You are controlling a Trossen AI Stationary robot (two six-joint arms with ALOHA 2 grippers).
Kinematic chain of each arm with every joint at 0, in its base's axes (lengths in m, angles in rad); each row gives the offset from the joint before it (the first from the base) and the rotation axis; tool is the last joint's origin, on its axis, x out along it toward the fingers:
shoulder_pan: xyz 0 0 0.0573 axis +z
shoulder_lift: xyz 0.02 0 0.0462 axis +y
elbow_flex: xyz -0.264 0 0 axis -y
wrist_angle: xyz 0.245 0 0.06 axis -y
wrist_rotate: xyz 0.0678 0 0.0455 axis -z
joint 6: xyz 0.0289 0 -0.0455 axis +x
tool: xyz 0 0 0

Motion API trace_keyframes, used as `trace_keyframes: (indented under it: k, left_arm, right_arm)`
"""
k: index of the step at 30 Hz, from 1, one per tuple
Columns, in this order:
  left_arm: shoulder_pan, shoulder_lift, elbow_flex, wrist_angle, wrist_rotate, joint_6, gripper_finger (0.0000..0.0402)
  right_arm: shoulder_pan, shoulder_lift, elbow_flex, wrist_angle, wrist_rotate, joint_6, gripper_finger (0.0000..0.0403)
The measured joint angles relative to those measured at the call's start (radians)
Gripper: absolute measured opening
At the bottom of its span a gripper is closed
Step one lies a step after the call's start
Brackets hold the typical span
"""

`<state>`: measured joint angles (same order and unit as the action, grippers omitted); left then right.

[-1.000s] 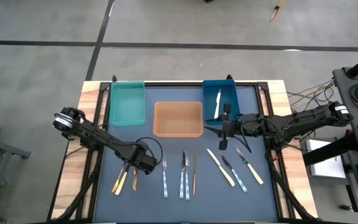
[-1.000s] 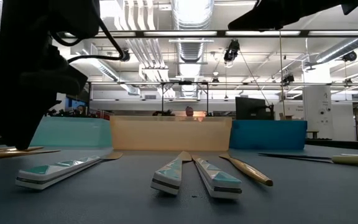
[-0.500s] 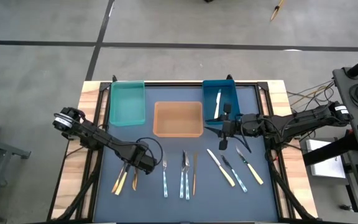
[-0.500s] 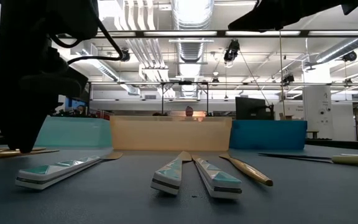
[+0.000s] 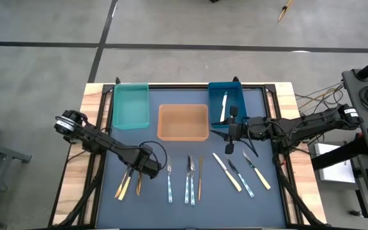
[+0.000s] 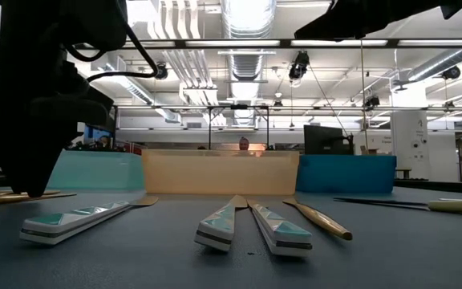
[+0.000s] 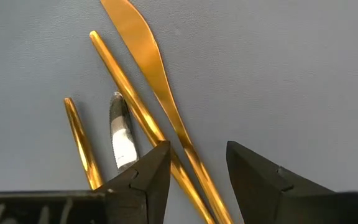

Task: Sort silverware by color (type)
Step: Put the gold knife into the green bin

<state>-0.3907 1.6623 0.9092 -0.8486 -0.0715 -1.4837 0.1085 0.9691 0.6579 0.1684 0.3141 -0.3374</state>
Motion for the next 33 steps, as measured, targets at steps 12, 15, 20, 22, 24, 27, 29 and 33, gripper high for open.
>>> trace_keyframes:
  k: [12,15,20,22,24,27,29,33]
  left_arm:
    - [0.0,0.0,0.0,0.0,-0.001,-0.001,0.0139]
    - [0.0,0.0,-0.001,0.0,-0.001,-0.002,0.0139]
    - [0.0,0.0,-0.001,0.029,0.004,-0.003,0.0139]
    - [-0.001,0.004,0.004,0.041,0.016,-0.002,0.0139]
    - [-0.001,0.003,0.006,0.059,0.019,-0.002,0.0139]
    - [-0.002,0.003,0.007,0.063,0.022,-0.001,0.0139]
    - [-0.002,0.005,0.006,0.063,0.022,-0.001,0.0139]
    - [-0.003,0.006,0.006,0.06,0.02,-0.001,0.0139]
  right_arm:
    - [0.0,0.0,0.0,0.0,0.0,-0.003,0.0107]
    - [0.0,0.0,0.0,0.0,0.0,-0.004,0.0107]
    - [0.0,0.0,0.0,0.0,0.0,-0.004,0.0107]
    - [0.0,0.0,0.0,0.001,0.0,-0.004,0.0107]
    - [0.0,0.0,0.0,0.001,0.0,-0.004,0.0107]
    - [0.0,0.0,0.0,0.001,0.0,-0.003,0.0107]
    - [0.0,0.0,0.0,0.001,0.0,-0.003,0.0107]
    - [0.0,0.0,0.0,0.001,0.0,-0.003,0.0107]
